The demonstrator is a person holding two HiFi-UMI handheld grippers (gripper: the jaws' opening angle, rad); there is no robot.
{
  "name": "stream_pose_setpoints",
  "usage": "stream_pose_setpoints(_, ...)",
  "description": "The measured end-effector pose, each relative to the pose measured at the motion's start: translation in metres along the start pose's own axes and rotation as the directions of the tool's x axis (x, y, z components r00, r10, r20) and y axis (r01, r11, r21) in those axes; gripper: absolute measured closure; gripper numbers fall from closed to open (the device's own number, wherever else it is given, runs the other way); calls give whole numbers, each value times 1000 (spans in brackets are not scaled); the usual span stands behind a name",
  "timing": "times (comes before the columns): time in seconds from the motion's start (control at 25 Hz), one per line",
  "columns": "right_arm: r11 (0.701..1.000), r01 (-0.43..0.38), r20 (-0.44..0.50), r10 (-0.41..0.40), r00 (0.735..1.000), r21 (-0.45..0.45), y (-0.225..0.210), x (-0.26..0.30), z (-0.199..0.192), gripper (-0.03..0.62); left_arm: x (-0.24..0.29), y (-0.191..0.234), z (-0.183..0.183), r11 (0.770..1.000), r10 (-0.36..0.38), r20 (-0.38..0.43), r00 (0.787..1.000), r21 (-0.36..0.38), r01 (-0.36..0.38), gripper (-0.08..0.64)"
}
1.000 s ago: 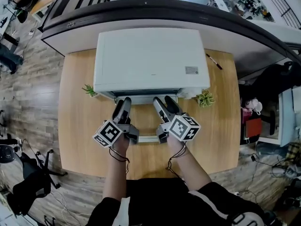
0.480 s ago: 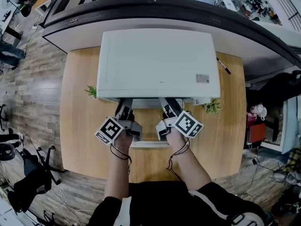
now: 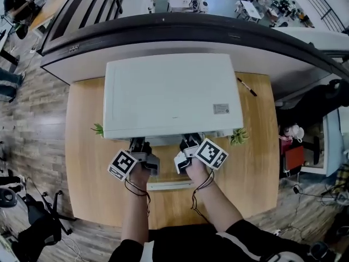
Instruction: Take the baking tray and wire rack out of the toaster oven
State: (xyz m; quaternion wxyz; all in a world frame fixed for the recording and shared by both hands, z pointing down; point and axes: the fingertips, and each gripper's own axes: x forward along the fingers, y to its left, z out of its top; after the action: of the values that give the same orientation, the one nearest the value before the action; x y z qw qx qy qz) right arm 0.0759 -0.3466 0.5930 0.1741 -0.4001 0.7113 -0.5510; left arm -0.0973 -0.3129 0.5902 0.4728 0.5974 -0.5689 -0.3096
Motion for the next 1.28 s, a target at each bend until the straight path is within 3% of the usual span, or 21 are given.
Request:
stream_pose_setpoints(0.12,1000,20,18,-20,1000,14,-5,1,3,427,6,3,1,1000,17,8,1000,9,-17,317)
stream_pose_setpoints(0.2,999,28,25,-28,999,16,-8,4,6,452,9,3,1,1000,18,7,1000,18,-18,401)
stream_pose_setpoints(0.28,1000,24,19,-25,1000,19,-9,4,5,445,8,3,0,1000,16,1,1000,13,-16,412)
stream_pose_setpoints(0.64,1000,19,-17,-19,1000,-12,-7,-11,-5,440,-9,1,-5,997,17,-18,1000,70,-15,411)
stream_pose_setpoints(1.28,1000,22,-24,-22,999,-23,-10,-53,-31,439,-56,6,-25,997,47,-14,999,66,-46,413)
